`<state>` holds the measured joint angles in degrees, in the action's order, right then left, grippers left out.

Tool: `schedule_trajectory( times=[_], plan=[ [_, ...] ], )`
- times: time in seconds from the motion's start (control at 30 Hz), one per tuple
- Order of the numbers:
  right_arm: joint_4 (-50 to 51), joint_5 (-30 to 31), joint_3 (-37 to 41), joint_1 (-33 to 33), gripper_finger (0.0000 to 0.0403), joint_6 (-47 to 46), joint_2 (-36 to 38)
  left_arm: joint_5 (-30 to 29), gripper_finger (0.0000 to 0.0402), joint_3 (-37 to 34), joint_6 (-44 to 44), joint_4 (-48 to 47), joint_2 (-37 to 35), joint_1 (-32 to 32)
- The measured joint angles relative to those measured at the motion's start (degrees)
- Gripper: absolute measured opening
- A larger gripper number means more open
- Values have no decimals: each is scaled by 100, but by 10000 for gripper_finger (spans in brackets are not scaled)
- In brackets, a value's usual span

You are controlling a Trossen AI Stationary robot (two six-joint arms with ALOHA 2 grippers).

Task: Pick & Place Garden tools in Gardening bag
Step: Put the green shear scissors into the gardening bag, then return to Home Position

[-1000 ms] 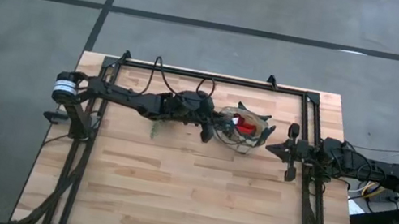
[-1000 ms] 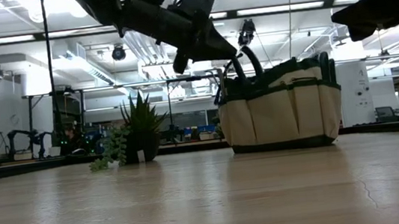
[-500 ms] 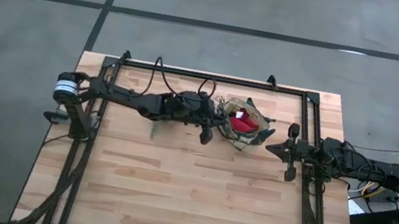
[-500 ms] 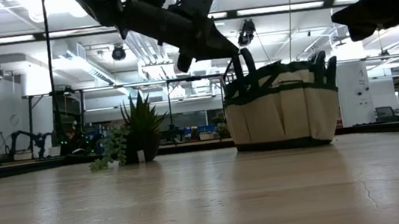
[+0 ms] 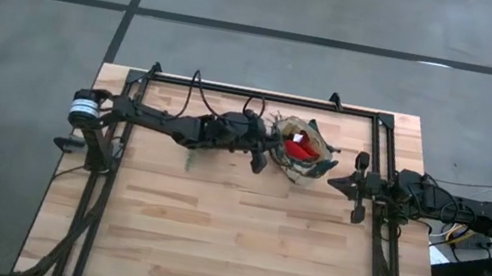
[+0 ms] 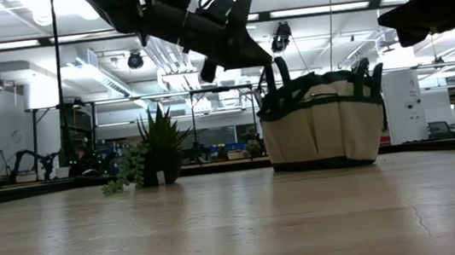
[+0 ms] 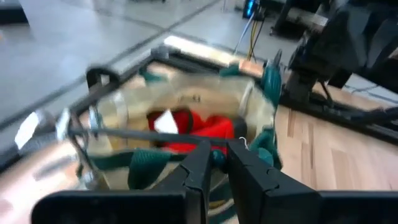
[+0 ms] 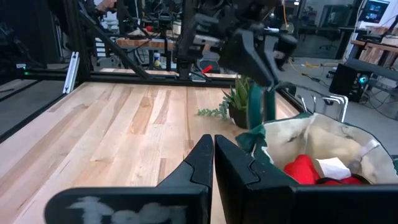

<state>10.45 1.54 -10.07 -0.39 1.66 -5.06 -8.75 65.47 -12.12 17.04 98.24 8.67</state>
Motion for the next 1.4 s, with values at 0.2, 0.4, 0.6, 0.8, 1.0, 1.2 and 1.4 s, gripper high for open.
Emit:
schedule_trajectory(
  times=[0.2, 0.4, 0.6, 0.8, 1.0, 1.2, 1.4],
  plan=[
    [1, -2, 0, -1, 8, -3, 0, 20, 57, -5, -251, -217, 30, 17],
    [1, 0, 0, 1, 8, -10, 0, 24, 101, 103, -263, -206, 7, 22],
    [2, 0, 0, 1, 8, 0, 0, 27, 153, 146, -16, -270, -269, 22],
    [1, -1, 0, -1, 8, 0, 0, 25, 169, 87, 273, -952, -971, 26],
    [-1, 0, -1, -1, 8, -11, 0, 243, 119, -386, 512, -1065, -1544, -17],
    [1, -1, 0, 1, 8, -6, 0, 1392, 11, -1725, 619, 175, -2439, -26],
    [3, 0, 0, 1, 8, 1, -2, 1789, 10, -3016, 983, 1182, -3444, -28]
  ],
)
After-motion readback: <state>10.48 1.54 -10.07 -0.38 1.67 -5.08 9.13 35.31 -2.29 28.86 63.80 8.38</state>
